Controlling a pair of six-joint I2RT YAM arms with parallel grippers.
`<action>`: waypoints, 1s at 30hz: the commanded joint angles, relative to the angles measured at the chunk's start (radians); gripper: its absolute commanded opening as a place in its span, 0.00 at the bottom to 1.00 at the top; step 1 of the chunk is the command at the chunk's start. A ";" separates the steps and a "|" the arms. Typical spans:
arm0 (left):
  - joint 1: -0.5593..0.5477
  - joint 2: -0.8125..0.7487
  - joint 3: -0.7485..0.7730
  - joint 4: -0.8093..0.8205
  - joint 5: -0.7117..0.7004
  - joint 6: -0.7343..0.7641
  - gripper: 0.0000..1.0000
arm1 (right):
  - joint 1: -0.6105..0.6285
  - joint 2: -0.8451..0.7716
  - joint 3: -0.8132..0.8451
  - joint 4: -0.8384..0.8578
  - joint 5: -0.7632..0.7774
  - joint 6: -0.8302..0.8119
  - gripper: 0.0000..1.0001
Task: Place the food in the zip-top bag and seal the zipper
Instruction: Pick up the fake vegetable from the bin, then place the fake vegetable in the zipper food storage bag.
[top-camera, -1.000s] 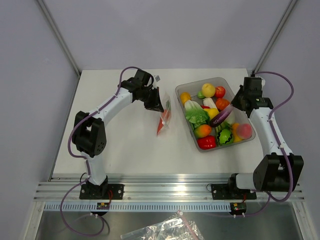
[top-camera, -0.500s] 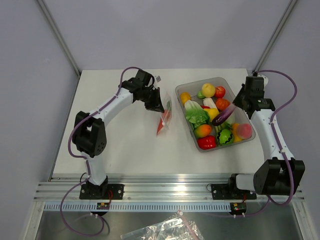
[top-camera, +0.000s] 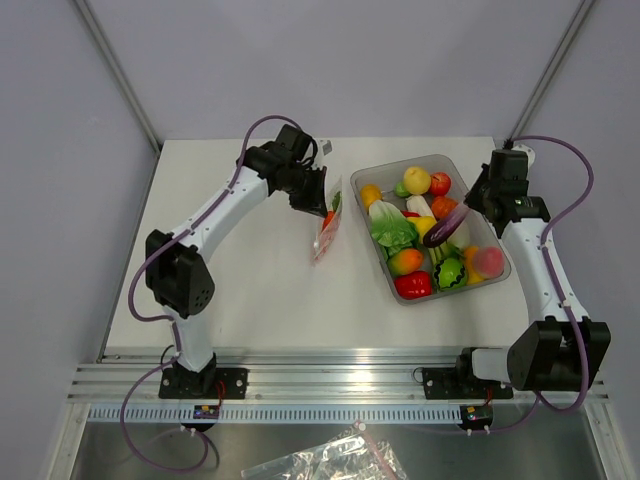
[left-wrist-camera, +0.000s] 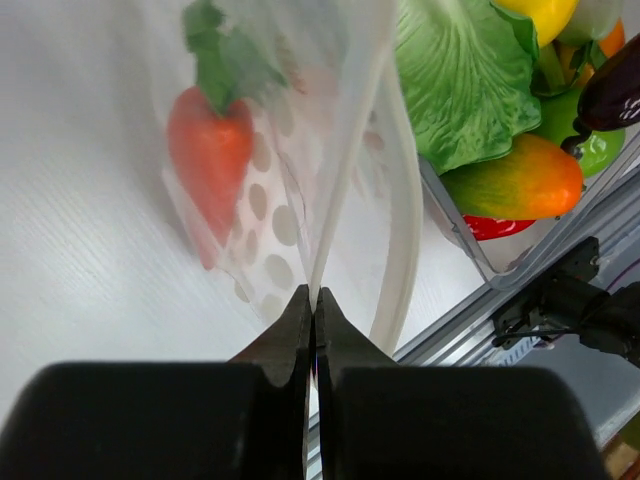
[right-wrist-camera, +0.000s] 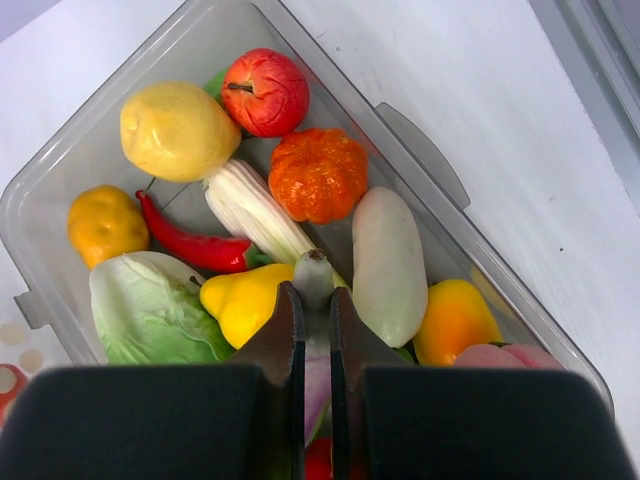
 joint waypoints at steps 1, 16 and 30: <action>-0.021 -0.047 0.077 -0.093 -0.093 0.086 0.00 | 0.011 -0.042 0.048 0.056 -0.018 -0.012 0.00; -0.103 0.152 0.223 -0.073 -0.018 0.016 0.00 | 0.103 -0.063 0.179 0.008 -0.102 0.022 0.00; -0.122 0.190 0.251 -0.064 0.006 0.000 0.00 | 0.396 0.081 0.355 0.038 -0.058 0.071 0.00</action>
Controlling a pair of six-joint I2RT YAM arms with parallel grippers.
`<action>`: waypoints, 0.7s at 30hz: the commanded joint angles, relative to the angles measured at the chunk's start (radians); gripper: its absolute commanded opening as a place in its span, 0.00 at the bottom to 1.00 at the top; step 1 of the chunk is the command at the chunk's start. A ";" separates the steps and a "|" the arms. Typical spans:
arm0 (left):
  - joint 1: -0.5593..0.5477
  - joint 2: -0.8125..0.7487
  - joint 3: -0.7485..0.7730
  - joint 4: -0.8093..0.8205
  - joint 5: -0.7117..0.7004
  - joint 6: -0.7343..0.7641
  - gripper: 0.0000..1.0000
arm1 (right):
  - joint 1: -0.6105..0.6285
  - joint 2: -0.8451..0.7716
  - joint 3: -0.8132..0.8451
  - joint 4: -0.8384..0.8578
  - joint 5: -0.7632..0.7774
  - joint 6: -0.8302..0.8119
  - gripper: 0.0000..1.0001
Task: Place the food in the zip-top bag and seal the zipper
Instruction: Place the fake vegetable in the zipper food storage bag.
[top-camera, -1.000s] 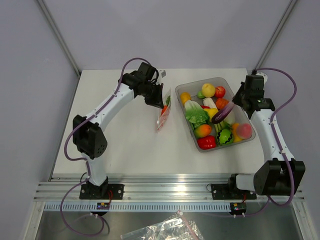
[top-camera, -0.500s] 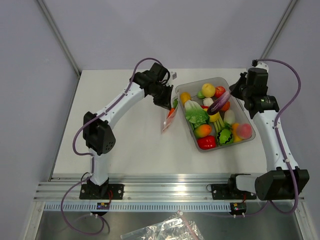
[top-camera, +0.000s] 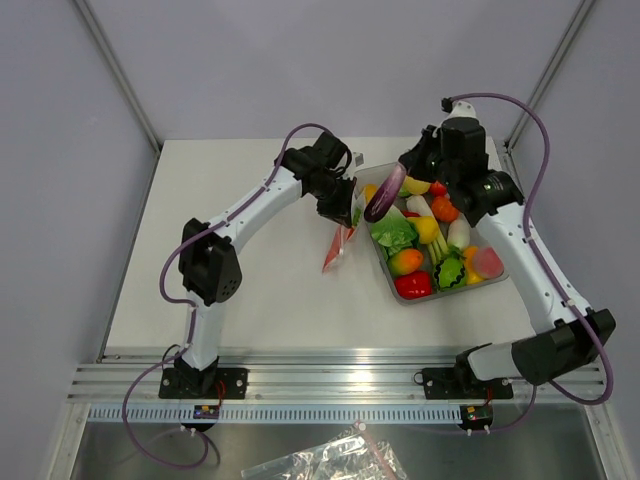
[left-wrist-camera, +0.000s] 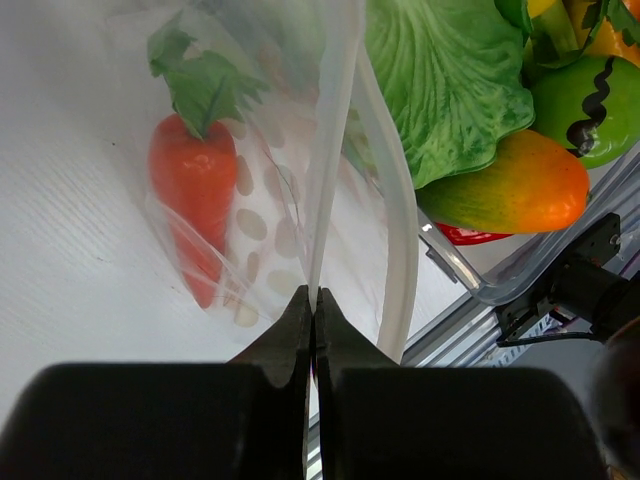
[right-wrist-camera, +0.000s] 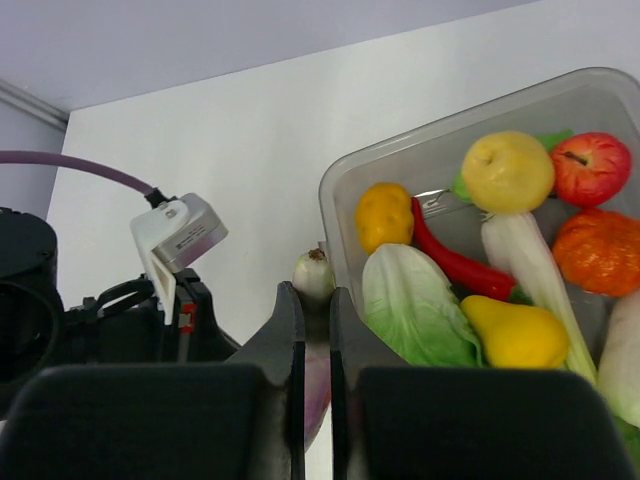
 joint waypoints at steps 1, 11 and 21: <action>-0.002 -0.011 0.043 0.028 0.026 -0.010 0.00 | 0.055 0.049 0.051 0.042 0.025 0.021 0.00; -0.002 -0.037 0.025 0.031 0.026 -0.002 0.00 | 0.120 0.190 0.063 0.068 0.092 0.019 0.00; -0.002 -0.065 0.023 0.031 0.034 -0.003 0.00 | 0.181 0.207 0.016 0.082 0.253 -0.062 0.00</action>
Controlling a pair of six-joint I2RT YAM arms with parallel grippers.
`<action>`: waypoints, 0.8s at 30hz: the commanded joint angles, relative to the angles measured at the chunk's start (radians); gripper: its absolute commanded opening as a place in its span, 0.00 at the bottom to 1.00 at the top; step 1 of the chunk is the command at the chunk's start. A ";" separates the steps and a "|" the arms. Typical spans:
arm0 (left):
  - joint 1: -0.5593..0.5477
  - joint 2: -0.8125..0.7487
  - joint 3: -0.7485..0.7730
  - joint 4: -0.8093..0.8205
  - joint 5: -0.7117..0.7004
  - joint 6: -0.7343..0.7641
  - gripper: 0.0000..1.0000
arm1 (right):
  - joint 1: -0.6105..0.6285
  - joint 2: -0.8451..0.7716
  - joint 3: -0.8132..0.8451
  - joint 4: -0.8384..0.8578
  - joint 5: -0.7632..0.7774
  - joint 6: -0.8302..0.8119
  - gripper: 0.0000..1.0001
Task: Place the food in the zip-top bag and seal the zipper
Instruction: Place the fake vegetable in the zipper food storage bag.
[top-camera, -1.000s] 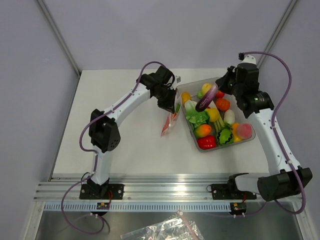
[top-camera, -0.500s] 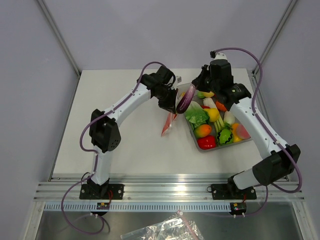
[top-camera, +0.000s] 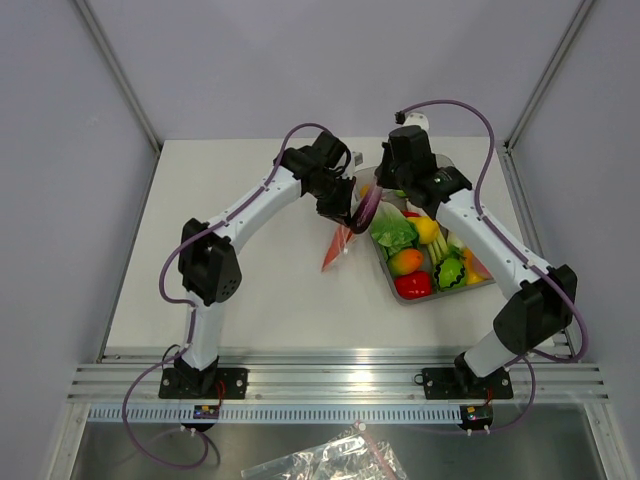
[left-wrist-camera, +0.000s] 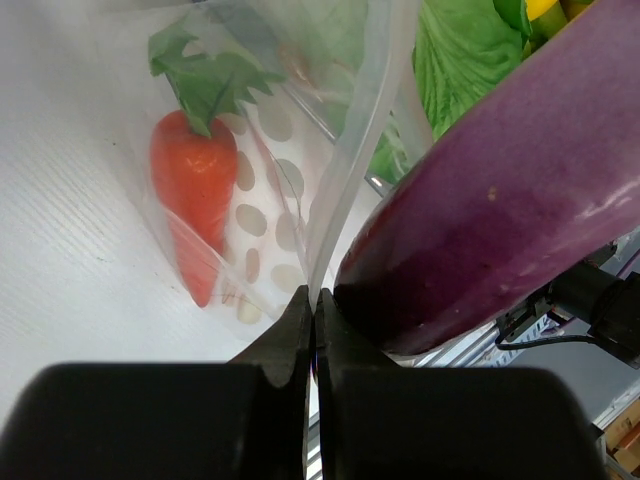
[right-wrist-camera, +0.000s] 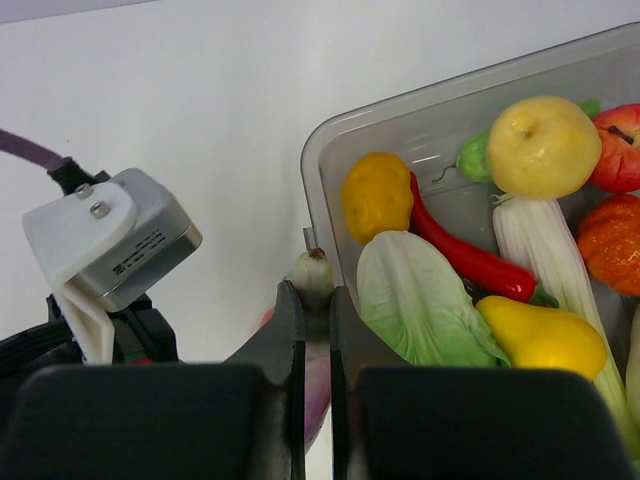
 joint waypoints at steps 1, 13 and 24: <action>-0.002 -0.068 0.023 0.031 0.028 -0.003 0.00 | 0.036 -0.005 -0.007 0.046 0.057 -0.039 0.00; -0.002 -0.088 0.005 0.067 0.045 -0.040 0.00 | 0.116 -0.034 -0.157 0.072 -0.031 0.113 0.00; 0.012 -0.118 -0.032 0.090 0.042 -0.049 0.00 | 0.151 -0.054 -0.194 0.077 -0.042 0.147 0.34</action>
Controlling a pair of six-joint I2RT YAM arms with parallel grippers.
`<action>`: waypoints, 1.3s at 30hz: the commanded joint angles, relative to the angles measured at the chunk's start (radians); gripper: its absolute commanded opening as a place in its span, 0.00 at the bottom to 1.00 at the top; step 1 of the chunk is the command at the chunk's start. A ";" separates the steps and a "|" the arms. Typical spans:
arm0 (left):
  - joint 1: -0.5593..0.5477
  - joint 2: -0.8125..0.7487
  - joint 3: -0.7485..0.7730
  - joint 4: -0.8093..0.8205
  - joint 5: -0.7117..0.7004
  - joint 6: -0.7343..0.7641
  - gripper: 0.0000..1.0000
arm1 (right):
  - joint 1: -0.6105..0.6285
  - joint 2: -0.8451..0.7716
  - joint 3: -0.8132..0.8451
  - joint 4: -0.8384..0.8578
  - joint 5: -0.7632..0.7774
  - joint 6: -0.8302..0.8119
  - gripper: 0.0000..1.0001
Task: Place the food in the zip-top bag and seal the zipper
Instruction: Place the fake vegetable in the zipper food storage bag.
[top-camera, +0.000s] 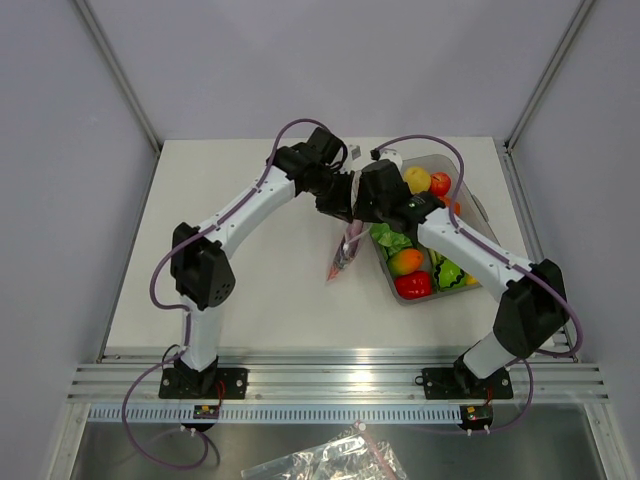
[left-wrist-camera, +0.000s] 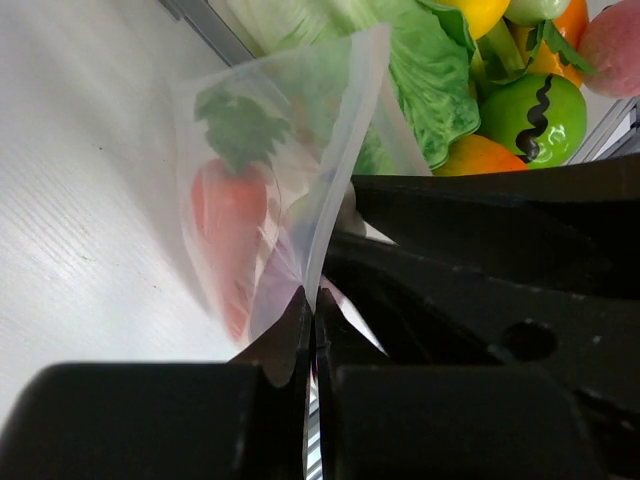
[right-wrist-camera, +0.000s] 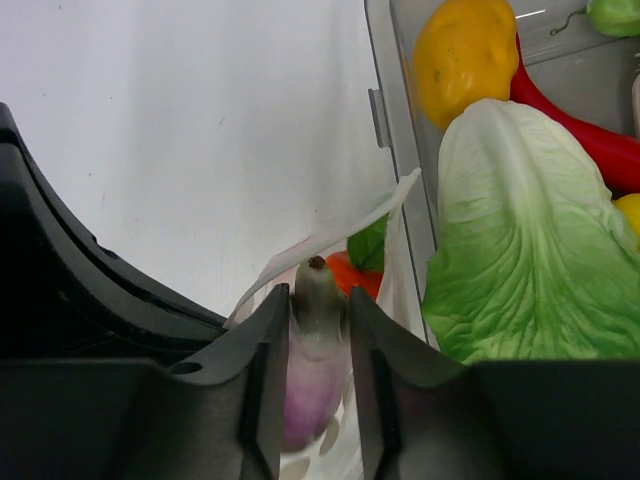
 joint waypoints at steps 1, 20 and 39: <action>0.013 -0.067 -0.023 0.069 0.030 -0.008 0.00 | 0.013 -0.062 0.009 0.017 -0.017 0.007 0.38; 0.036 -0.090 -0.108 0.112 0.056 -0.013 0.00 | 0.013 -0.076 -0.010 0.040 -0.095 0.024 0.08; 0.095 -0.182 -0.198 0.083 -0.027 -0.014 0.00 | 0.013 0.061 0.049 0.001 -0.067 -0.031 0.03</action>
